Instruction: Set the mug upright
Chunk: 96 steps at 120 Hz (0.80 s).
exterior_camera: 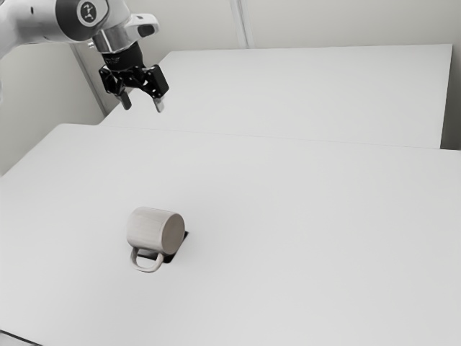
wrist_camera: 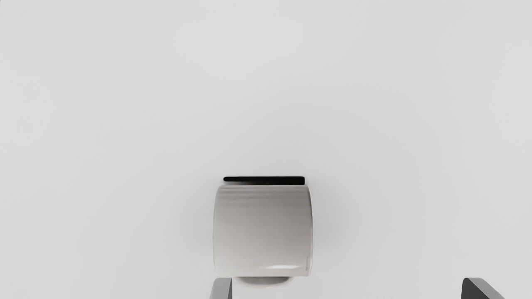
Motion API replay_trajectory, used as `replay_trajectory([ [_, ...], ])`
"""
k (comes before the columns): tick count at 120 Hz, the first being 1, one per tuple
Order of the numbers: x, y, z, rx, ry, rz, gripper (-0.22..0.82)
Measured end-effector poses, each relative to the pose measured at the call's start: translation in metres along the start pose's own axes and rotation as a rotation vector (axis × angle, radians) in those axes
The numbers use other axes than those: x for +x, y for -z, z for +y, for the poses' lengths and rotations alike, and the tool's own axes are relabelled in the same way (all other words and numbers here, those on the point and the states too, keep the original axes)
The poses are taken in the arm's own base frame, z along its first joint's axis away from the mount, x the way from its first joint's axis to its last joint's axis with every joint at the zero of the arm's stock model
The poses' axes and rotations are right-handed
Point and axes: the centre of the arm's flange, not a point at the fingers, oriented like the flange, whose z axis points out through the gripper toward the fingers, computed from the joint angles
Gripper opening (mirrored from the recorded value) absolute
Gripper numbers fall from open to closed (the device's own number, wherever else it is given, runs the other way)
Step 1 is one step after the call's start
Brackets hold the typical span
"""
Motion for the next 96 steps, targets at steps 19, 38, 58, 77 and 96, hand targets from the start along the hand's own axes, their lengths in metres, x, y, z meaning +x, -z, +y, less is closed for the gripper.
replay_trajectory([
  [19, -0.002, 0.002, -0.004, 0.002, 0.01, -0.001, 0.6],
  [38, -0.012, 0.005, -0.007, -0.001, 0.016, -0.011, 0.6],
  [58, -0.021, -0.015, -0.008, -0.018, 0.023, -0.044, 0.6],
  [77, -0.025, -0.033, -0.009, -0.056, 0.036, -0.066, 0.6],
  [96, -0.028, -0.06, -0.022, -0.12, 0.082, -0.111, 0.6],
])
